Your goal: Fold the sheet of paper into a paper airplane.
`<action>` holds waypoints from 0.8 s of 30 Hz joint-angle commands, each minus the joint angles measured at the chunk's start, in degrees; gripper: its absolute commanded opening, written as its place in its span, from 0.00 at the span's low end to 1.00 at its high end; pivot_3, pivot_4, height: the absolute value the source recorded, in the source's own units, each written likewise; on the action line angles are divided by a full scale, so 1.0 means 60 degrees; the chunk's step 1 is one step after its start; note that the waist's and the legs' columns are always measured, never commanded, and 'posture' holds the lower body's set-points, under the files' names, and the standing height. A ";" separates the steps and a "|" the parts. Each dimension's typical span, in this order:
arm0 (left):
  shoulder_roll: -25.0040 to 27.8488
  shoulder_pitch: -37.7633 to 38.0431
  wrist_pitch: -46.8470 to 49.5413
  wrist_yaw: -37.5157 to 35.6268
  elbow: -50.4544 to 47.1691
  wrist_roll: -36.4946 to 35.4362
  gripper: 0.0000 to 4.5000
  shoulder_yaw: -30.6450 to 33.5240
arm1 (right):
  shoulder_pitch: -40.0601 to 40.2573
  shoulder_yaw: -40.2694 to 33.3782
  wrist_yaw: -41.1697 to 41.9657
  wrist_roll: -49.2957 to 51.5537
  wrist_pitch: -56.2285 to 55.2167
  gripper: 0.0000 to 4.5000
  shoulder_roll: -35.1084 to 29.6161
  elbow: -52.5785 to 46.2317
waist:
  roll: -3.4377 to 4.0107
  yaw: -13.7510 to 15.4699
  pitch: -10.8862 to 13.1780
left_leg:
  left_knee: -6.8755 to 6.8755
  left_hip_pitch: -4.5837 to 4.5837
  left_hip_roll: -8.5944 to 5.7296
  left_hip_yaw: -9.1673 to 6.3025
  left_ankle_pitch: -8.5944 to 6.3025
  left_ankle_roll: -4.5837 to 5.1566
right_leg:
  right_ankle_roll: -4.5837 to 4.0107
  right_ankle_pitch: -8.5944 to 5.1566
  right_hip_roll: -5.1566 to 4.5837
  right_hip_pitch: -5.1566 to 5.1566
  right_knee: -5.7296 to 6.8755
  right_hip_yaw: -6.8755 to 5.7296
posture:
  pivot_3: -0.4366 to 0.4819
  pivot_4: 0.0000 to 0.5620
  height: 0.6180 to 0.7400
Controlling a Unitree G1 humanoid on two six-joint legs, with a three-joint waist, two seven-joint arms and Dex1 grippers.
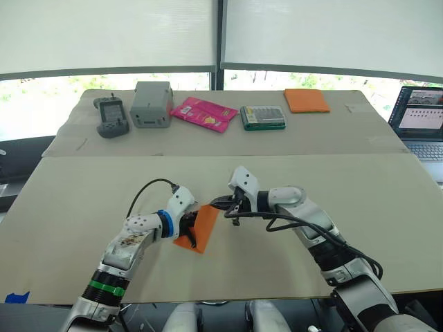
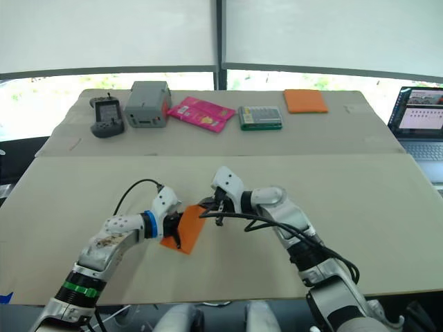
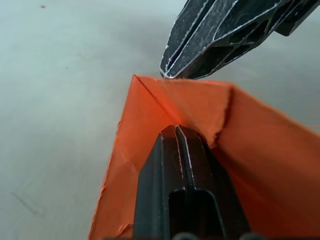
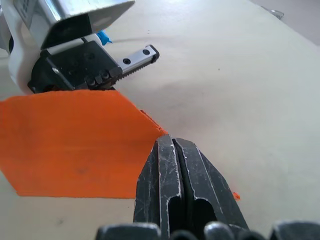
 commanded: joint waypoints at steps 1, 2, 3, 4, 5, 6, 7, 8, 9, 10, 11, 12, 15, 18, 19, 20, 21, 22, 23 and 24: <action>0.0298 0.0077 0.0057 0.0049 -0.0061 -0.0082 0.00 0.0426 | -0.0060 -0.0036 0.0027 -0.0052 -0.0316 0.01 0.0173 -0.0027 | 0.0000 -0.0028 0.0000 | -0.0002 0.0001 0.0003 0.0000 0.0000 0.0000 | -0.0001 0.0000 0.0002 -0.0001 0.0000 0.0000 | 0.48 0.27 1.00; 0.0352 0.0078 0.0074 0.0067 -0.0056 -0.0110 0.00 0.0523 | -0.0052 0.0008 0.0017 -0.0088 -0.0345 0.01 0.0214 0.0028 | 0.0001 -0.0039 0.0000 | -0.0003 0.0001 0.0004 0.0000 0.0000 0.0000 | -0.0001 0.0000 0.0003 -0.0003 0.0002 0.0000 | 0.48 0.27 1.00; 0.0408 0.0076 0.0099 0.0086 -0.0052 -0.0153 0.00 0.0632 | -0.0043 0.0059 0.0007 -0.0141 -0.0390 0.01 0.0257 0.0104 | 0.0001 -0.0049 0.0000 | -0.0006 0.0001 0.0005 0.0000 0.0000 0.0000 | -0.0002 0.0001 0.0004 -0.0007 0.0004 0.0000 | 0.48 0.27 1.00; 0.0471 0.0077 0.0117 0.0101 -0.0042 -0.0196 0.00 0.0731 | -0.0040 0.0097 -0.0009 -0.0197 -0.0430 0.01 0.0309 0.0195 | 0.0002 -0.0053 0.0001 | -0.0008 0.0002 0.0005 0.0000 0.0000 0.0000 | -0.0002 0.0001 0.0006 -0.0007 0.0005 0.0000 | 0.48 0.27 1.00; 0.0547 0.0084 0.0124 0.0113 -0.0020 -0.0232 0.00 0.0849 | -0.0045 0.0145 -0.0028 -0.0266 -0.0481 0.01 0.0361 0.0312 | 0.0002 -0.0054 0.0001 | -0.0009 0.0001 0.0005 0.0000 0.0000 -0.0001 | -0.0003 0.0001 0.0005 -0.0009 0.0006 0.0000 | 0.48 0.27 1.00; 0.0601 0.0095 0.0129 0.0127 -0.0005 -0.0259 0.00 0.0941 | -0.0051 0.0181 -0.0035 -0.0326 -0.0526 0.01 0.0395 0.0410 | 0.0002 -0.0050 0.0002 | -0.0010 0.0000 0.0004 0.0000 0.0001 -0.0001 | -0.0003 0.0001 0.0004 -0.0012 0.0006 -0.0001 | 0.48 0.27 1.00; 0.0655 0.0117 0.0147 0.0140 0.0011 -0.0302 0.00 0.1054 | -0.0064 0.0214 -0.0048 -0.0380 -0.0575 0.01 0.0441 0.0533 | 0.0004 -0.0045 0.0003 | -0.0010 -0.0002 0.0003 0.0000 0.0001 -0.0002 | -0.0003 0.0001 0.0003 -0.0012 0.0005 -0.0001 | 0.48 0.27 1.00; 0.0725 0.0162 0.0159 0.0140 0.0004 -0.0322 0.00 0.1148 | -0.0081 0.0221 -0.0061 -0.0406 -0.0581 0.01 0.0509 0.0673 | 0.0004 -0.0042 0.0003 | -0.0010 -0.0005 0.0000 0.0000 0.0001 -0.0002 | -0.0002 0.0001 0.0000 -0.0015 0.0005 -0.0001 | 0.48 0.27 1.00; 0.0804 0.0237 0.0170 0.0140 -0.0031 -0.0331 0.00 0.1235 | -0.0105 0.0201 -0.0110 -0.0421 -0.0530 0.01 0.0618 0.0874 | 0.0004 -0.0041 0.0003 | -0.0009 -0.0006 -0.0001 0.0001 0.0001 -0.0002 | -0.0002 0.0001 -0.0001 -0.0015 0.0003 0.0000 | 0.48 0.27 1.00; 0.0856 0.0290 0.0181 0.0141 -0.0063 -0.0334 0.00 0.1287 | -0.0121 0.0180 -0.0142 -0.0429 -0.0498 0.01 0.0693 0.1019 | 0.0004 -0.0041 0.0003 | -0.0009 -0.0007 -0.0001 0.0001 0.0001 -0.0003 | -0.0002 0.0001 -0.0003 -0.0015 0.0001 0.0000 | 0.48 0.27 1.00; 0.0910 0.0354 0.0212 0.0157 -0.0115 -0.0373 0.00 0.1376 | -0.0121 0.0199 -0.0134 -0.0463 -0.0528 0.01 0.0761 0.1183 | 0.0005 -0.0042 0.0003 | -0.0009 -0.0007 -0.0001 0.0001 0.0001 -0.0003 | -0.0002 0.0001 -0.0003 -0.0014 0.0000 0.0000 | 0.48 0.27 1.00; 0.0938 0.0393 0.0235 0.0172 -0.0150 -0.0406 0.00 0.1434 | -0.0118 0.0210 -0.0115 -0.0500 -0.0570 0.01 0.0805 0.1292 | 0.0006 -0.0042 0.0004 | -0.0010 -0.0007 0.0000 0.0001 0.0001 -0.0003 | -0.0003 0.0001 -0.0003 -0.0015 0.0000 0.0000 | 0.48 0.27 1.00; 0.0962 0.0435 0.0320 0.0237 -0.0226 -0.0580 0.00 0.1713 | -0.0077 0.0336 -0.0157 -0.0752 -0.0637 0.01 0.0877 0.1610 | 0.0007 -0.0037 0.0005 | -0.0011 -0.0006 0.0001 -0.0001 0.0001 -0.0005 | -0.0004 0.0002 -0.0003 -0.0017 0.0003 -0.0001 | 0.48 0.27 1.00; 0.0859 0.0368 0.0332 0.0159 -0.0284 -0.0887 0.00 0.1965 | 0.0005 0.0499 -0.0253 -0.1103 -0.0701 0.01 0.0861 0.1812 | 0.0007 -0.0042 0.0004 | -0.0011 0.0000 0.0002 0.0000 0.0003 -0.0008 | -0.0006 0.0003 -0.0003 -0.0015 0.0008 0.0000 | 0.48 0.27 1.00; 0.0820 0.0333 0.0350 0.0093 -0.0334 -0.1033 0.00 0.2020 | 0.0036 0.0540 -0.0299 -0.1217 -0.0718 0.01 0.0846 0.1839 | 0.0007 -0.0043 0.0004 | -0.0011 0.0004 0.0003 -0.0001 0.0003 -0.0009 | -0.0006 0.0004 -0.0003 -0.0013 0.0010 0.0000 | 0.48 0.27 1.00; 0.0808 0.0310 0.0362 0.0051 -0.0366 -0.1138 0.00 0.2048 | 0.0051 0.0561 -0.0326 -0.1290 -0.0731 0.01 0.0843 0.1857 | 0.0007 -0.0044 0.0004 | -0.0012 0.0007 0.0003 -0.0001 0.0003 -0.0009 | -0.0007 0.0004 -0.0003 -0.0012 0.0011 0.0000 | 0.48 0.27 1.00; 0.0797 0.0285 0.0393 -0.0068 -0.0474 -0.1268 0.00 0.2008 | 0.0089 0.0611 -0.0328 -0.1388 -0.0782 0.01 0.0790 0.1821 | 0.0007 -0.0045 0.0004 | -0.0012 0.0009 0.0003 -0.0001 0.0003 -0.0009 | -0.0007 0.0004 -0.0003 -0.0010 0.0012 0.0000 | 0.48 0.27 1.00; 0.0798 0.0270 0.0443 -0.0215 -0.0592 -0.1392 0.00 0.1920 | 0.0127 0.0660 -0.0335 -0.1486 -0.0834 0.01 0.0728 0.1768 | 0.0007 -0.0045 0.0004 | -0.0012 0.0013 0.0004 -0.0001 0.0003 -0.0010 | -0.0007 0.0004 -0.0002 -0.0006 0.0012 0.0000 | 0.48 0.27 1.00; 0.0811 0.0271 0.0482 -0.0355 -0.0690 -0.1480 0.00 0.1808 | 0.0168 0.0686 -0.0343 -0.1568 -0.0859 0.01 0.0677 0.1701 | 0.0007 -0.0044 0.0004 | -0.0012 0.0018 0.0003 0.0000 0.0003 -0.0010 | -0.0007 0.0004 -0.0003 -0.0002 0.0013 0.0000 | 0.48 0.27 1.00; 0.0820 0.0276 0.0516 -0.0450 -0.0756 -0.1529 0.00 0.1739 | 0.0196 0.0699 -0.0350 -0.1622 -0.0872 0.01 0.0648 0.1653 | 0.0007 -0.0041 0.0004 | -0.0011 0.0019 0.0003 -0.0001 0.0003 -0.0010 | -0.0007 0.0004 -0.0003 -0.0001 0.0014 0.0001 | 0.48 0.27 1.00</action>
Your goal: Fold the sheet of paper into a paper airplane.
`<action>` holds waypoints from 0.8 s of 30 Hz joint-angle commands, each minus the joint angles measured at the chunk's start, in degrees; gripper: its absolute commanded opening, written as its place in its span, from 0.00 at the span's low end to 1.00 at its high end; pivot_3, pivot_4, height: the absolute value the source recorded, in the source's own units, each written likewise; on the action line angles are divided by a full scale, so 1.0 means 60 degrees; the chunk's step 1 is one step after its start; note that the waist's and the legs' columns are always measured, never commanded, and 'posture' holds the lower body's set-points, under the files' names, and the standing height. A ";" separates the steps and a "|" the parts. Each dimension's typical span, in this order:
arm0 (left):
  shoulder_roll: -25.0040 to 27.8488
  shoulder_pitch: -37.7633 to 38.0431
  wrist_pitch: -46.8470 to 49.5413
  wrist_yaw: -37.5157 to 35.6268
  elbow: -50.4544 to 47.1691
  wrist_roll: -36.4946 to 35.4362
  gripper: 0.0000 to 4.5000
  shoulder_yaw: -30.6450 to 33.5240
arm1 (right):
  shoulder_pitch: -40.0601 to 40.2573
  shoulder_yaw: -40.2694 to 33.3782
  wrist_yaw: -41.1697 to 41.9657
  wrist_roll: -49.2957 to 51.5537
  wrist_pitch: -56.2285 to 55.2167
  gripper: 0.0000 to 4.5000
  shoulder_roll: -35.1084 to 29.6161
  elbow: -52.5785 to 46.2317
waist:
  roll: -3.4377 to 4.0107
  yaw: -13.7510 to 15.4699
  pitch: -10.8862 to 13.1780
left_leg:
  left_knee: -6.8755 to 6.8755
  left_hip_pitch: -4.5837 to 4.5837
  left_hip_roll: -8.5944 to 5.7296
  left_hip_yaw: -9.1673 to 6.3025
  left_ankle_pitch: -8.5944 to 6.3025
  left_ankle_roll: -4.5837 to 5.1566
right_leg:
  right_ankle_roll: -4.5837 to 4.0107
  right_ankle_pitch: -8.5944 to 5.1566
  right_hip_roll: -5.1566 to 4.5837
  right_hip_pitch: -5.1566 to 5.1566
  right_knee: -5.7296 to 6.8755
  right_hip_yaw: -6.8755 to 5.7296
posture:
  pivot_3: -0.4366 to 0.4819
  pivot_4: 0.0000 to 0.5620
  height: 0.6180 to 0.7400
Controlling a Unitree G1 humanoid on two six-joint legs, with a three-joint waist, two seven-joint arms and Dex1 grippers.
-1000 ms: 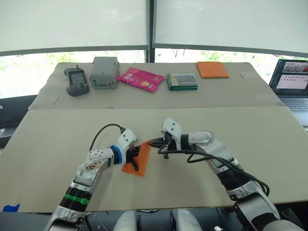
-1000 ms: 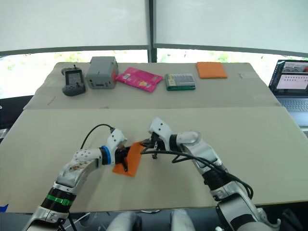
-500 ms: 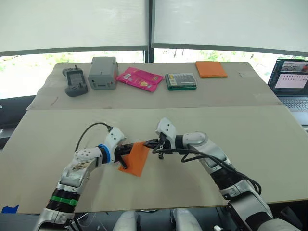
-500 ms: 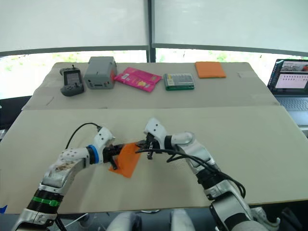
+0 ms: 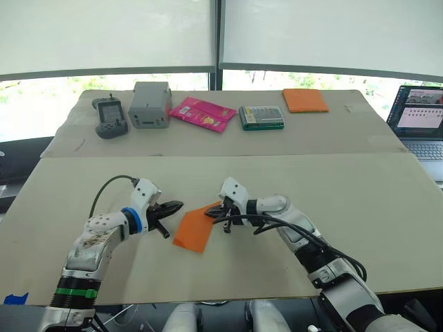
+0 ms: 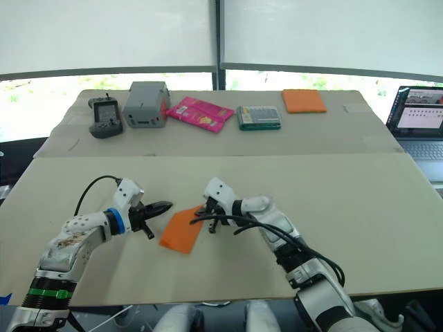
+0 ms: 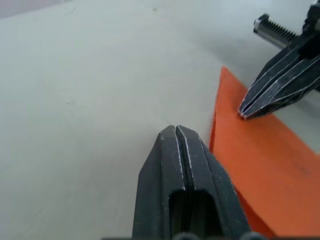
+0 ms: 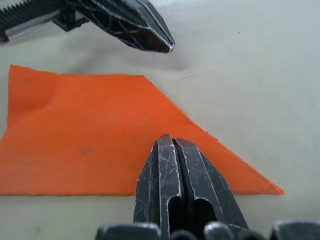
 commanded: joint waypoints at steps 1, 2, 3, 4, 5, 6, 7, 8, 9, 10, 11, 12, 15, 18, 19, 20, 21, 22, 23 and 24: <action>0.0047 -0.0165 0.0073 -0.0448 -0.0576 -0.0349 0.00 -0.0229 | 0.0234 0.0231 -0.0163 -0.0465 0.0031 0.01 -0.0227 0.0052 | 0.0000 0.0011 0.0000 | 0.0000 0.0001 -0.0001 0.0000 0.0000 0.0000 | 0.0000 0.0000 0.0000 0.0001 0.0000 0.0000 | 0.48 0.27 1.00; 0.0069 -0.0158 0.0086 -0.0519 -0.0598 -0.0332 0.00 -0.0326 | 0.0258 0.0222 -0.0185 -0.0481 0.0030 0.01 -0.0261 -0.0007 | 0.0000 0.0015 0.0000 | 0.0000 0.0002 -0.0001 0.0000 0.0001 -0.0001 | 0.0000 0.0000 -0.0001 0.0003 0.0000 0.0000 | 0.48 0.27 1.00; 0.0098 -0.0153 0.0091 -0.0578 -0.0598 -0.0292 0.00 -0.0429 | 0.0285 0.0218 -0.0209 -0.0512 0.0026 0.01 -0.0310 -0.0082 | 0.0000 0.0015 0.0000 | 0.0000 0.0004 -0.0002 0.0000 0.0001 -0.0001 | 0.0000 0.0000 -0.0001 0.0005 0.0000 0.0000 | 0.48 0.27 1.00; 0.0121 -0.0150 0.0088 -0.0633 -0.0571 -0.0236 0.00 -0.0547 | 0.0317 0.0211 -0.0240 -0.0550 0.0030 0.01 -0.0373 -0.0177 | 0.0000 0.0018 0.0000 | 0.0000 0.0004 -0.0002 0.0000 0.0001 -0.0002 | 0.0000 0.0000 -0.0001 0.0006 -0.0001 0.0000 | 0.48 0.27 1.00; 0.0152 -0.0139 0.0043 -0.0688 -0.0542 -0.0130 0.00 -0.0701 | 0.0361 0.0165 -0.0266 -0.0550 0.0083 0.01 -0.0423 -0.0314 | 0.0000 0.0026 0.0000 | 0.0000 0.0004 -0.0003 0.0001 0.0001 -0.0002 | 0.0000 0.0000 -0.0001 0.0005 -0.0001 0.0000 | 0.48 0.27 1.00; 0.0203 -0.0101 -0.0025 -0.0779 -0.0523 -0.0024 0.00 -0.0868 | 0.0406 0.0113 -0.0292 -0.0538 0.0146 0.01 -0.0457 -0.0449 | 0.0000 0.0036 0.0000 | 0.0000 0.0002 -0.0003 0.0000 0.0001 -0.0001 | 0.0000 0.0000 0.0000 0.0005 -0.0001 0.0000 | 0.48 0.27 1.00; 0.0238 -0.0074 -0.0075 -0.0841 -0.0512 0.0044 0.00 -0.0975 | 0.0438 0.0079 -0.0309 -0.0524 0.0195 0.01 -0.0475 -0.0540 | 0.0000 0.0038 0.0000 | 0.0000 0.0002 -0.0005 0.0000 0.0001 -0.0002 | 0.0000 0.0000 0.0000 0.0005 -0.0002 -0.0001 | 0.48 0.27 1.00; 0.0298 0.0014 -0.0160 -0.0917 -0.0488 0.0186 0.00 -0.1156 | 0.0484 0.0029 -0.0346 -0.0500 0.0231 0.01 -0.0513 -0.0649 | 0.0000 0.0034 0.0000 | 0.0000 0.0003 -0.0005 0.0001 0.0001 -0.0001 | 0.0000 0.0000 0.0000 0.0005 -0.0002 0.0000 | 0.48 0.27 1.00; 0.0361 0.0096 -0.0264 -0.0965 -0.0436 0.0350 0.00 -0.1336 | 0.0535 -0.0020 -0.0377 -0.0470 0.0259 0.01 -0.0554 -0.0751 | 0.0000 0.0036 0.0000 | 0.0000 0.0002 -0.0005 0.0002 0.0001 -0.0002 | 0.0000 0.0000 0.0001 0.0004 -0.0003 0.0001 | 0.48 0.27 1.00; 0.0405 0.0173 -0.0361 -0.1010 -0.0371 0.0494 0.00 -0.1489 | 0.0592 -0.0068 -0.0397 -0.0438 0.0267 0.01 -0.0599 -0.0862 | 0.0000 0.0039 0.0000 | 0.0000 0.0003 -0.0005 0.0002 0.0001 -0.0002 | -0.0001 -0.0001 0.0001 0.0005 -0.0004 0.0000 | 0.48 0.27 1.00; 0.0431 0.0221 -0.0451 -0.1038 -0.0306 0.0592 0.00 -0.1589 | 0.0642 -0.0103 -0.0416 -0.0415 0.0260 0.01 -0.0634 -0.0960 | 0.0000 0.0034 0.0000 | -0.0002 0.0003 -0.0005 0.0001 0.0001 -0.0002 | 0.0000 -0.0001 0.0001 0.0005 -0.0005 0.0000 | 0.48 0.27 1.00; 0.0428 0.0244 -0.0512 -0.1034 -0.0266 0.0647 0.00 -0.1643 | 0.0687 -0.0136 -0.0441 -0.0401 0.0217 0.01 -0.0653 -0.1046 | 0.0000 0.0046 0.0000 | -0.0003 0.0002 -0.0005 0.0004 0.0001 -0.0001 | 0.0000 -0.0001 0.0001 0.0004 -0.0006 0.0002 | 0.48 0.27 1.00; 0.0381 0.0283 -0.0635 -0.1016 -0.0223 0.0765 0.00 -0.1797 | 0.0783 -0.0152 -0.0629 -0.0543 0.0098 0.01 -0.0734 -0.1261 | 0.0000 0.0058 0.0000 | -0.0002 0.0004 -0.0004 0.0003 0.0001 -0.0001 | 0.0000 -0.0001 0.0000 0.0010 -0.0009 0.0000 | 0.48 0.27 1.00; 0.0268 0.0261 -0.0725 -0.0959 -0.0162 0.0860 0.00 -0.1955 | 0.0967 -0.0486 -0.0835 -0.0192 0.0121 0.01 -0.0516 -0.1365 | 0.0000 0.0064 0.0000 | -0.0002 0.0005 -0.0005 0.0002 0.0001 -0.0001 | 0.0000 -0.0001 0.0000 0.0012 -0.0010 0.0000 | 0.48 0.27 1.00; 0.0244 0.0242 -0.0731 -0.0945 -0.0146 0.0866 0.00 -0.1968 | 0.1000 -0.0599 -0.0651 0.0030 -0.0389 0.01 -0.0446 -0.1224 | 0.0000 0.0064 0.0000 | -0.0002 0.0006 -0.0004 0.0003 0.0001 -0.0001 | 0.0000 -0.0001 0.0000 0.0013 -0.0010 0.0000 | 0.48 0.27 1.00; 0.0222 0.0226 -0.0736 -0.0932 -0.0134 0.0868 0.00 -0.1974 | 0.0955 -0.0573 -0.0884 -0.0246 -0.0890 0.01 -0.0510 -0.1007 | 0.0000 0.0063 0.0000 | -0.0002 0.0005 -0.0005 0.0003 0.0001 -0.0001 | 0.0000 -0.0001 0.0000 0.0014 -0.0011 0.0000 | 0.48 0.27 1.00; 0.0214 0.0215 -0.0746 -0.0931 -0.0120 0.0877 0.00 -0.1976 | 0.0836 -0.0602 -0.1111 -0.0484 -0.1219 0.01 -0.0557 -0.0729 | 0.0000 0.0060 0.0000 | -0.0001 0.0006 -0.0004 0.0003 0.0001 -0.0001 | 0.0000 -0.0001 0.0002 0.0014 -0.0010 -0.0001 | 0.48 0.27 1.00; 0.0212 0.0211 -0.0757 -0.0935 -0.0112 0.0886 0.00 -0.1976 | 0.0722 -0.0650 -0.1249 -0.0623 -0.1405 0.01 -0.0590 -0.0506 | 0.0000 0.0057 0.0000 | -0.0002 0.0007 -0.0006 0.0005 0.0001 -0.0001 | 0.0000 -0.0001 0.0001 0.0014 -0.0011 0.0000 | 0.48 0.27 1.00; 0.0214 0.0209 -0.0773 -0.0941 -0.0103 0.0899 0.00 -0.1976 | 0.0608 -0.0732 -0.1244 -0.0594 -0.1495 0.01 -0.0600 -0.0323 | 0.0000 0.0054 0.0000 | -0.0002 0.0008 -0.0006 0.0006 0.0001 -0.0001 | 0.0000 -0.0001 0.0001 0.0014 -0.0010 0.0000 | 0.48 0.27 1.00; 0.0213 0.0202 -0.0803 -0.0938 -0.0081 0.0918 0.00 -0.1973 | 0.0483 -0.0831 -0.1198 -0.0503 -0.1529 0.01 -0.0605 -0.0153 | 0.0000 0.0055 0.0000 | -0.0002 0.0008 -0.0006 0.0007 0.0001 -0.0001 | 0.0000 -0.0001 0.0002 0.0014 -0.0010 0.0001 | 0.48 0.27 1.00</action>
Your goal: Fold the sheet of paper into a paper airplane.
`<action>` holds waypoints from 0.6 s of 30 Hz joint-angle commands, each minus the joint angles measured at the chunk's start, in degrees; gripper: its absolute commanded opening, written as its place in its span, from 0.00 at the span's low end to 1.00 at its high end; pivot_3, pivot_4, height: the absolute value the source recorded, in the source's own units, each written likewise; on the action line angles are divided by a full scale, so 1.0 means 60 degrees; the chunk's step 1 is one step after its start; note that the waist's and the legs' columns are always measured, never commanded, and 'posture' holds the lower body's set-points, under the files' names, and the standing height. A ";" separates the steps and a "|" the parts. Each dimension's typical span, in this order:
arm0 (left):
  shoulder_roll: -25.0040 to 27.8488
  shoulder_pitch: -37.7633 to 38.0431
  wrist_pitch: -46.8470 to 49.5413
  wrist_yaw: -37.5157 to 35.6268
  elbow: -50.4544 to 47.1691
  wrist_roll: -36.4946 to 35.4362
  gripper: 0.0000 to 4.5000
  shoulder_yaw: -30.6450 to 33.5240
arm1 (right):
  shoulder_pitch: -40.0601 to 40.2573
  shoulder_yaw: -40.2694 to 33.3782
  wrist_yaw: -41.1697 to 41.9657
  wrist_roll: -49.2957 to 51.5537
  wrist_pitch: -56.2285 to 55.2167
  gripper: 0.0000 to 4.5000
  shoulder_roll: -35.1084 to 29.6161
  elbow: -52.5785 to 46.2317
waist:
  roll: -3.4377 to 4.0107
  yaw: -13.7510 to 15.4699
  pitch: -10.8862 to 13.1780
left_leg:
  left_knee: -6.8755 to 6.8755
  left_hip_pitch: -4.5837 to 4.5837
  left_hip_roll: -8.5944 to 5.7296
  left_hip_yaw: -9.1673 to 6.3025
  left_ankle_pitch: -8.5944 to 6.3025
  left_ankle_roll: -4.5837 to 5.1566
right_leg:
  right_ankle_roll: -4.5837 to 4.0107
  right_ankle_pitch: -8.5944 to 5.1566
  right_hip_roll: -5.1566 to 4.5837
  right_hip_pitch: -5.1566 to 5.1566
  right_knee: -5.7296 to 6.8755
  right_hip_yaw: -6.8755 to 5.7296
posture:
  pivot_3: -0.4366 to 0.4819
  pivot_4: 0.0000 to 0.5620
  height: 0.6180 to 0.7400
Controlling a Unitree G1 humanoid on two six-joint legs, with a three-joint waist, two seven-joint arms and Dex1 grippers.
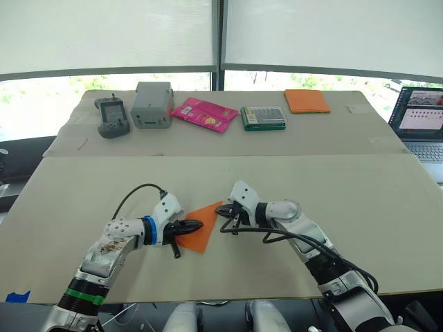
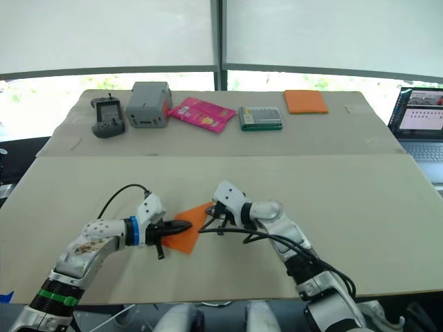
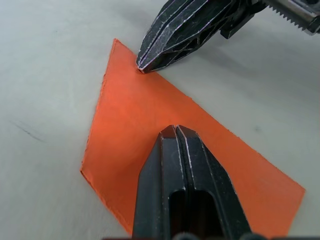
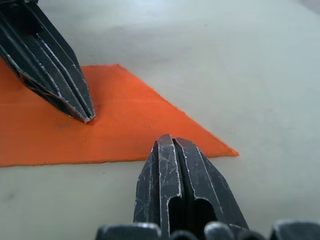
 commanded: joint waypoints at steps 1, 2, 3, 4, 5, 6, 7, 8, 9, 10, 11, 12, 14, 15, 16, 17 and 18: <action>-0.0035 0.0052 -0.0124 -0.0023 0.0136 0.0203 0.00 -0.0210 | -0.0451 -0.0490 -0.0014 0.0013 -0.0515 0.01 -0.0129 0.0549 | 0.0000 0.0005 0.0000 | 0.0000 0.0000 0.0000 0.0000 0.0000 0.0000 | 0.0000 0.0000 0.0000 0.0000 0.0000 0.0000 | 0.48 0.27 1.00; -0.0030 0.0040 -0.0190 -0.0041 0.0184 0.0230 0.00 -0.0223 | -0.0543 -0.0537 0.0058 0.0058 -0.0592 0.01 -0.0126 0.0698 | 0.0000 0.0007 0.0000 | 0.0000 0.0000 0.0000 -0.0001 0.0000 0.0000 | 0.0000 0.0000 0.0000 0.0000 0.0000 -0.0001 | 0.48 0.27 1.00; -0.0026 0.0024 -0.0241 -0.0057 0.0227 0.0250 0.00 -0.0234 | -0.0610 -0.0572 0.0103 0.0089 -0.0658 0.01 -0.0099 0.0819 | 0.0000 0.0007 0.0000 | 0.0000 -0.0002 0.0000 -0.0001 0.0000 0.0000 | 0.0000 0.0000 0.0000 -0.0001 0.0000 -0.0001 | 0.48 0.27 1.00; -0.0030 0.0006 -0.0271 -0.0063 0.0256 0.0257 0.00 -0.0233 | -0.0654 -0.0576 0.0158 0.0109 -0.0762 0.01 -0.0069 0.0906 | 0.0000 0.0006 0.0000 | 0.0000 -0.0002 0.0000 -0.0001 0.0000 0.0000 | 0.0000 0.0000 0.0000 0.0000 -0.0001 -0.0001 | 0.48 0.27 1.00; -0.0037 -0.0013 -0.0297 -0.0062 0.0278 0.0263 0.00 -0.0227 | -0.0684 -0.0546 0.0229 0.0097 -0.0821 0.01 -0.0055 0.0954 | 0.0000 0.0003 0.0000 | 0.0000 -0.0001 0.0001 -0.0001 0.0000 0.0000 | 0.0000 0.0000 0.0000 0.0000 -0.0001 -0.0001 | 0.48 0.27 1.00; -0.0046 -0.0030 -0.0320 -0.0054 0.0292 0.0266 0.00 -0.0219 | -0.0703 -0.0490 0.0283 0.0027 -0.0904 0.01 -0.0063 0.0974 | 0.0000 -0.0003 0.0000 | -0.0001 -0.0003 0.0001 -0.0001 0.0000 0.0000 | 0.0000 0.0000 0.0000 -0.0001 -0.0001 -0.0001 | 0.48 0.27 1.00; -0.0052 -0.0043 -0.0335 -0.0047 0.0300 0.0268 0.00 -0.0214 | -0.0716 -0.0426 0.0311 -0.0075 -0.0998 0.01 -0.0087 0.0982 | 0.0000 -0.0006 0.0000 | -0.0001 -0.0003 0.0002 -0.0001 0.0000 0.0000 | 0.0000 0.0000 0.0001 -0.0002 -0.0001 0.0000 | 0.48 0.27 1.00; -0.0056 -0.0052 -0.0348 -0.0042 0.0297 0.0269 0.00 -0.0212 | -0.0724 -0.0381 0.0304 -0.0168 -0.1088 0.01 -0.0105 0.0916 | 0.0000 -0.0008 0.0000 | -0.0001 -0.0003 0.0002 -0.0001 0.0000 0.0000 | 0.0000 0.0000 0.0001 -0.0002 -0.0001 -0.0001 | 0.48 0.27 1.00; -0.0068 -0.0066 -0.0359 -0.0034 0.0302 0.0272 0.00 -0.0214 | -0.0728 -0.0386 0.0291 -0.0186 -0.1150 0.01 -0.0096 0.0826 | 0.0000 -0.0009 0.0000 | -0.0001 -0.0003 0.0002 0.0000 0.0000 0.0000 | 0.0000 0.0000 0.0001 -0.0002 0.0000 0.0000 | 0.48 0.27 1.00; -0.0079 -0.0074 -0.0368 -0.0026 0.0304 0.0273 0.00 -0.0214 | -0.0726 -0.0433 0.0278 -0.0135 -0.1161 0.01 -0.0069 0.0681 | 0.0000 -0.0007 0.0000 | 0.0000 -0.0002 0.0002 -0.0001 0.0000 0.0000 | 0.0000 0.0000 0.0001 -0.0001 0.0001 0.0000 | 0.48 0.27 1.00; -0.0086 -0.0077 -0.0379 -0.0023 0.0307 0.0277 0.00 -0.0218 | -0.0722 -0.0470 0.0267 -0.0107 -0.1214 0.01 -0.0062 0.0534 | 0.0000 -0.0005 0.0000 | 0.0000 -0.0002 0.0002 -0.0001 0.0000 0.0000 | 0.0000 0.0000 0.0001 -0.0001 0.0002 0.0000 | 0.48 0.27 1.00; -0.0088 -0.0076 -0.0387 -0.0024 0.0306 0.0281 0.00 -0.0221 | -0.0708 -0.0514 0.0241 -0.0078 -0.1256 0.01 -0.0053 0.0395 | 0.0000 -0.0005 0.0000 | 0.0000 -0.0003 0.0002 -0.0001 0.0000 0.0000 | 0.0000 0.0000 0.0001 -0.0002 0.0002 0.0000 | 0.48 0.27 1.00; -0.0091 -0.0061 -0.0384 -0.0024 0.0293 0.0264 0.00 -0.0206 | -0.0642 -0.0596 0.0144 -0.0014 -0.1274 0.01 0.0004 0.0177 | 0.0000 -0.0006 0.0000 | -0.0001 -0.0003 0.0002 -0.0001 0.0000 0.0000 | 0.0000 0.0000 0.0001 -0.0003 0.0001 0.0001 | 0.48 0.27 1.00; -0.0091 -0.0055 -0.0381 -0.0024 0.0292 0.0257 0.00 -0.0198 | -0.0608 -0.0593 0.0108 -0.0027 -0.1266 0.01 0.0024 0.0126 | 0.0000 -0.0005 0.0000 | 0.0000 -0.0003 0.0003 -0.0001 0.0000 0.0000 | 0.0000 0.0000 0.0001 -0.0003 0.0002 0.0000 | 0.48 0.27 1.00; -0.0089 -0.0050 -0.0382 -0.0027 0.0291 0.0253 0.00 -0.0193 | -0.0575 -0.0557 0.0085 -0.0080 -0.1259 0.01 0.0033 0.0130 | 0.0000 -0.0005 0.0000 | 0.0000 -0.0003 0.0003 -0.0002 0.0000 0.0000 | 0.0000 0.0000 0.0001 -0.0003 0.0002 0.0000 | 0.48 0.27 1.00; -0.0091 -0.0049 -0.0378 -0.0027 0.0291 0.0248 0.00 -0.0190 | -0.0548 -0.0490 0.0065 -0.0180 -0.1281 0.01 0.0031 0.0208 | 0.0000 -0.0004 0.0000 | -0.0001 -0.0002 0.0003 -0.0002 0.0000 0.0000 | 0.0000 0.0000 0.0001 -0.0003 0.0002 0.0000 | 0.48 0.27 1.00; -0.0096 -0.0054 -0.0380 -0.0031 0.0296 0.0249 0.00 -0.0196 | -0.0540 -0.0420 0.0027 -0.0299 -0.1302 0.01 0.0029 0.0334 | 0.0000 -0.0001 0.0000 | 0.0000 -0.0003 0.0003 -0.0002 0.0000 0.0000 | 0.0000 0.0000 0.0001 -0.0003 0.0002 0.0000 | 0.48 0.27 1.00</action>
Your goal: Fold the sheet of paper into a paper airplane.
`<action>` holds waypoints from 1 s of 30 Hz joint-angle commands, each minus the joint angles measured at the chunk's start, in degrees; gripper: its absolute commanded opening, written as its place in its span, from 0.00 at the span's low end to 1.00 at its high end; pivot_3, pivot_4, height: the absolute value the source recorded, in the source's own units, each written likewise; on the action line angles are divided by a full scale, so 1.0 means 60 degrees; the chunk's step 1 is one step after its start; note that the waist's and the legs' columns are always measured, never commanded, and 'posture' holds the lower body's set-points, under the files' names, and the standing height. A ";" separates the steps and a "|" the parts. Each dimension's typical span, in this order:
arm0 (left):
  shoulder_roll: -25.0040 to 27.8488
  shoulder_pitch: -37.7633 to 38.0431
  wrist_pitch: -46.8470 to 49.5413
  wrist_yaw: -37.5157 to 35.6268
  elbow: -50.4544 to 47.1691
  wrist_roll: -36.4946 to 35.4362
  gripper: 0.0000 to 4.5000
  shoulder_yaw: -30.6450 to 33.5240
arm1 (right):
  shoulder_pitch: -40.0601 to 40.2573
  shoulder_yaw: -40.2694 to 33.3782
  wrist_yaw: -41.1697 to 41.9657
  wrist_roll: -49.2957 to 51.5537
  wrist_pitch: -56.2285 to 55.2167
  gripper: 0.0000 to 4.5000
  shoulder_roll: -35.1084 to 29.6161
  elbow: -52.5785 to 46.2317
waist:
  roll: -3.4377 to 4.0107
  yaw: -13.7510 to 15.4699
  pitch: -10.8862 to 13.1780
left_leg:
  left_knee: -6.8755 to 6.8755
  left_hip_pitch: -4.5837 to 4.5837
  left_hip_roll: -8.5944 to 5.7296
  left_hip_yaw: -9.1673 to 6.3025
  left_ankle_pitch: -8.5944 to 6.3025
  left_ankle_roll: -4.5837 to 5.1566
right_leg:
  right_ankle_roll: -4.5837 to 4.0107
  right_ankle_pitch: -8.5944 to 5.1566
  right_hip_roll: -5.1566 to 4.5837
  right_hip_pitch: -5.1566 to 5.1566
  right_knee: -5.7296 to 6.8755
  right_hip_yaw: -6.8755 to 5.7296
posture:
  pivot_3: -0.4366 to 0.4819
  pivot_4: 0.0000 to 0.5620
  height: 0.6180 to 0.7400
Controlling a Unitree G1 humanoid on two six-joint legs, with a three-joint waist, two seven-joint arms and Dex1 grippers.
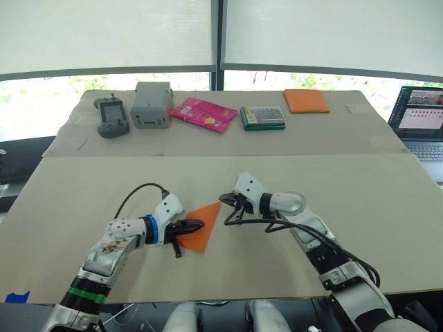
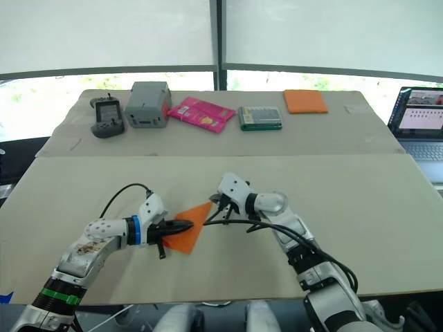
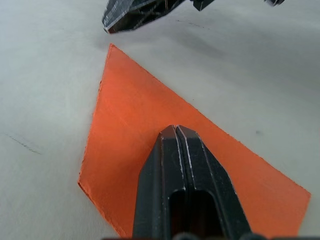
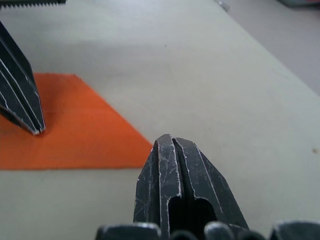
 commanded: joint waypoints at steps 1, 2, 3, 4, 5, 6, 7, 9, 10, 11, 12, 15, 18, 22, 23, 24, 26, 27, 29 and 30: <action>-0.0041 0.0024 -0.0015 -0.0007 0.0094 0.0131 0.00 -0.0121 | -0.0068 0.0001 -0.0139 -0.0212 -0.0289 0.01 -0.0001 -0.0024 | 0.0000 0.0002 0.0000 | 0.0000 0.0000 -0.0001 0.0001 0.0000 0.0000 | 0.0000 0.0000 -0.0001 0.0000 0.0000 0.0000 | 0.48 0.27 1.00; -0.0044 0.0020 -0.0013 -0.0014 0.0095 0.0129 0.00 -0.0123 | -0.0071 0.0030 -0.0159 -0.0260 -0.0284 0.01 0.0009 0.0049 | 0.0000 0.0001 0.0000 | 0.0000 0.0000 -0.0001 0.0001 0.0000 0.0000 | 0.0000 0.0000 -0.0001 0.0000 0.0000 0.0000 | 0.48 0.27 1.00; -0.0050 0.0009 -0.0008 -0.0020 0.0094 0.0124 0.00 -0.0127 | -0.0076 0.0053 -0.0181 -0.0297 -0.0267 0.01 0.0029 0.0128 | 0.0000 0.0001 0.0000 | 0.0000 0.0000 -0.0002 0.0001 0.0000 0.0000 | 0.0000 0.0000 -0.0001 0.0000 -0.0001 0.0001 | 0.48 0.27 1.00; -0.0053 -0.0001 0.0001 -0.0023 0.0088 0.0120 0.00 -0.0130 | -0.0080 0.0073 -0.0211 -0.0332 -0.0243 0.01 0.0049 0.0203 | 0.0000 0.0001 0.0000 | 0.0000 0.0000 -0.0001 0.0001 0.0000 0.0000 | 0.0000 0.0000 -0.0001 -0.0001 -0.0001 0.0000 | 0.48 0.27 1.00; -0.0047 -0.0021 -0.0013 -0.0043 0.0084 0.0131 0.00 -0.0148 | -0.0070 0.0148 -0.0180 -0.0401 -0.0235 0.01 0.0038 0.0290 | 0.0000 0.0001 0.0000 | 0.0000 0.0000 -0.0001 0.0001 0.0000 0.0000 | 0.0000 0.0000 0.0000 0.0000 0.0000 0.0000 | 0.48 0.27 1.00; -0.0048 -0.0059 -0.0012 -0.0052 0.0088 0.0130 0.00 -0.0148 | -0.0013 0.0257 -0.0046 -0.0421 -0.0238 0.01 0.0018 0.0281 | 0.0000 0.0000 0.0000 | 0.0000 0.0000 -0.0001 0.0001 0.0000 0.0000 | 0.0000 0.0000 0.0000 -0.0001 0.0000 0.0001 | 0.48 0.27 1.00; -0.0043 -0.0091 -0.0015 -0.0062 0.0100 0.0131 0.00 -0.0146 | 0.0058 0.0336 0.0112 -0.0391 -0.0206 0.01 0.0013 0.0206 | 0.0000 0.0001 0.0000 | 0.0000 0.0000 -0.0001 0.0001 0.0000 0.0000 | 0.0000 0.0000 0.0000 0.0000 0.0000 0.0001 | 0.48 0.27 1.00; -0.0043 -0.0127 -0.0030 -0.0058 0.0125 0.0136 0.00 -0.0130 | 0.0188 0.0436 0.0408 -0.0331 -0.0178 0.01 -0.0001 0.0010 | 0.0000 -0.0009 0.0000 | 0.0000 0.0000 -0.0001 0.0001 0.0000 0.0000 | 0.0000 0.0000 0.0000 -0.0001 -0.0001 0.0001 | 0.48 0.27 1.00; -0.0070 -0.0136 -0.0002 0.0006 0.0147 0.0125 0.00 -0.0085 | 0.0271 0.0486 0.0581 -0.0270 -0.0124 0.01 -0.0020 -0.0136 | 0.0000 -0.0010 0.0000 | 0.0000 0.0001 0.0000 0.0001 0.0000 0.0000 | 0.0000 0.0000 0.0001 0.0000 -0.0001 0.0001 | 0.48 0.27 1.00; -0.0115 -0.0172 0.0119 0.0111 0.0183 0.0098 0.00 -0.0029 | 0.0461 0.0555 0.0906 -0.0084 0.0078 0.01 -0.0071 -0.0449 | 0.0000 0.0001 0.0000 | 0.0000 0.0000 0.0001 0.0000 0.0000 0.0000 | 0.0000 0.0000 0.0002 0.0000 -0.0001 -0.0001 | 0.48 0.27 1.00; -0.0148 -0.0197 0.0214 0.0185 0.0204 0.0078 0.00 0.0011 | 0.0603 0.0591 0.1141 0.0045 0.0242 0.01 -0.0105 -0.0689 | 0.0000 0.0003 0.0000 | -0.0001 0.0000 0.0000 -0.0001 0.0000 0.0000 | 0.0000 0.0000 0.0002 0.0000 -0.0001 -0.0002 | 0.48 0.27 1.00; -0.0197 -0.0216 0.0384 0.0231 0.0191 -0.0002 0.00 0.0089 | 0.1092 0.0693 0.1635 0.0398 0.0682 0.01 -0.0242 -0.1568 | 0.0000 0.0001 0.0000 | 0.0000 0.0000 0.0000 -0.0002 0.0000 0.0000 | 0.0000 0.0000 0.0002 0.0002 -0.0001 -0.0001 | 0.48 0.27 1.00; -0.0216 -0.0168 0.0475 0.0248 0.0101 -0.0032 0.00 0.0090 | 0.1379 0.0833 0.1772 0.0422 0.0933 0.01 -0.0332 -0.2095 | 0.0000 -0.0002 0.0000 | 0.0004 0.0004 0.0001 -0.0001 0.0000 0.0001 | 0.0000 0.0000 0.0004 0.0006 0.0002 -0.0001 | 0.48 0.27 1.00; -0.0251 -0.0055 0.0596 0.0237 -0.0047 -0.0072 0.00 0.0042 | 0.1656 0.1068 0.1814 0.0438 0.1274 0.01 -0.0397 -0.2646 | 0.0000 0.0004 0.0000 | 0.0003 0.0008 0.0002 -0.0001 0.0000 0.0001 | 0.0000 -0.0001 0.0007 0.0005 0.0004 -0.0001 | 0.48 0.27 1.00; -0.0253 -0.0028 0.0632 0.0234 -0.0089 -0.0080 0.00 0.0038 | 0.1707 0.1115 0.1827 0.0435 0.1351 0.01 -0.0407 -0.2763 | 0.0000 0.0004 0.0000 | 0.0002 0.0008 0.0001 -0.0002 0.0000 0.0000 | 0.0001 -0.0001 0.0007 0.0005 0.0004 -0.0002 | 0.48 0.27 1.00; -0.0246 0.0008 0.0670 0.0216 -0.0134 -0.0094 0.00 0.0030 | 0.1784 0.1189 0.1844 0.0432 0.1466 0.01 -0.0419 -0.2944 | 0.0000 0.0002 0.0000 | 0.0002 0.0007 0.0001 -0.0001 0.0000 0.0001 | 0.0001 -0.0001 0.0007 0.0004 0.0003 -0.0002 | 0.48 0.27 1.00; -0.0225 0.0074 0.0726 0.0193 -0.0217 -0.0115 0.00 0.0013 | 0.1912 0.1300 0.1866 0.0445 0.1663 0.01 -0.0454 -0.3248 | 0.0000 0.0002 0.0000 | 0.0002 0.0006 0.0000 -0.0001 0.0000 0.0000 | 0.0001 -0.0001 0.0006 0.0004 0.0002 -0.0001 | 0.48 0.27 1.00; -0.0210 0.0098 0.0744 0.0187 -0.0240 -0.0123 0.00 0.0003 | 0.1966 0.1355 0.1878 0.0468 0.1777 0.01 -0.0476 -0.3390 | 0.0000 0.0005 0.0000 | 0.0002 0.0006 0.0001 -0.0001 0.0000 0.0000 | 0.0001 -0.0001 0.0006 0.0004 0.0002 -0.0001 | 0.48 0.27 1.00; -0.0188 0.0165 0.0794 0.0177 -0.0301 -0.0151 0.00 -0.0012 | 0.2100 0.1422 0.1895 0.0543 0.1998 0.01 -0.0515 -0.3644 | 0.0000 0.0005 0.0000 | 0.0002 0.0006 0.0001 -0.0001 0.0000 0.0000 | 0.0001 -0.0001 0.0006 0.0004 0.0001 -0.0002 | 0.48 0.27 1.00; -0.0172 0.0190 0.0802 0.0156 -0.0315 -0.0152 0.00 -0.0026 | 0.2162 0.1445 0.1914 0.0578 0.2115 0.01 -0.0524 -0.3748 | 0.0000 0.0004 0.0000 | 0.0002 0.0006 0.0000 -0.0001 0.0000 0.0001 | 0.0001 -0.0001 0.0006 0.0004 0.0000 -0.0001 | 0.48 0.27 1.00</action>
